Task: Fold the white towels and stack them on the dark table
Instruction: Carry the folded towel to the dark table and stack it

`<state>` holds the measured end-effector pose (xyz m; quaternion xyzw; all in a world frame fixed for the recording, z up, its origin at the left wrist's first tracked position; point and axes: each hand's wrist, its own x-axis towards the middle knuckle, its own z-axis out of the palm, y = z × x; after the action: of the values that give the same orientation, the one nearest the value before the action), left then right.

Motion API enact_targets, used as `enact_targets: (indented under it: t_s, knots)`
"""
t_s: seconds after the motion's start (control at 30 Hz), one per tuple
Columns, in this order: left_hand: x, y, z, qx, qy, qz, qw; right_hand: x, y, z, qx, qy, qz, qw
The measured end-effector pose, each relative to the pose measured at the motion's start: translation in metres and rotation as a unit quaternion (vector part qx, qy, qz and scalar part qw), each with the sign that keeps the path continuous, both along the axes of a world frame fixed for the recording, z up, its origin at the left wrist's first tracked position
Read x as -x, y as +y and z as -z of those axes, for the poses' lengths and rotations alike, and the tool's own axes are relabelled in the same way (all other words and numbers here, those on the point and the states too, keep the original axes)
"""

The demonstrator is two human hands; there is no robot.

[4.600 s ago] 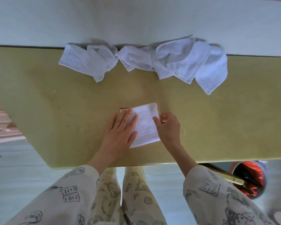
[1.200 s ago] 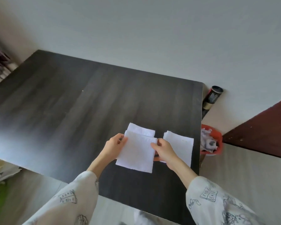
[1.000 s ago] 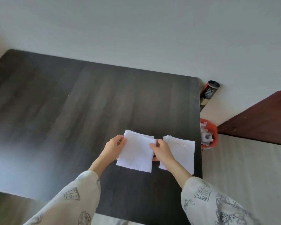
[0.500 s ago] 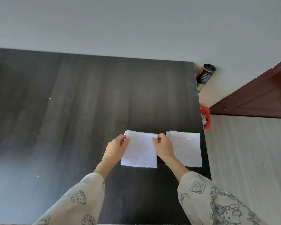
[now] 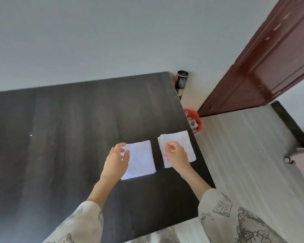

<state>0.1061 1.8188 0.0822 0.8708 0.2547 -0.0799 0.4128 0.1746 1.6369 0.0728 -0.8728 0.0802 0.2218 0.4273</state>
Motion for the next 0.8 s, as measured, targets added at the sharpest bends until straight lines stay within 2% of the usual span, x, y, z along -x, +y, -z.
enact_targets:
  t_s: [0.1,0.27,0.43,0.6,0.8]
  knots:
    - [-0.007,-0.044,-0.028,0.019,-0.033,0.049,0.998,0.022,-0.051,-0.019,-0.040,-0.003,0.025,0.999]
    - [-0.007,-0.168,-0.055,0.032,-0.075,0.189,0.979,0.071,-0.177,-0.055,-0.080,-0.028,0.121,0.989]
    - [0.005,-0.329,-0.069,0.057,-0.092,0.361,0.926,0.143,-0.337,-0.082,-0.095,-0.077,0.239,0.963]
    - [0.034,-0.513,-0.084,0.115,-0.125,0.438,0.883,0.219,-0.504,-0.100,-0.096,-0.112,0.352,0.924]
    - [0.070,-0.706,-0.097,0.118,-0.144,0.559,0.808,0.286,-0.670,-0.114,-0.088,-0.142,0.465,0.869]
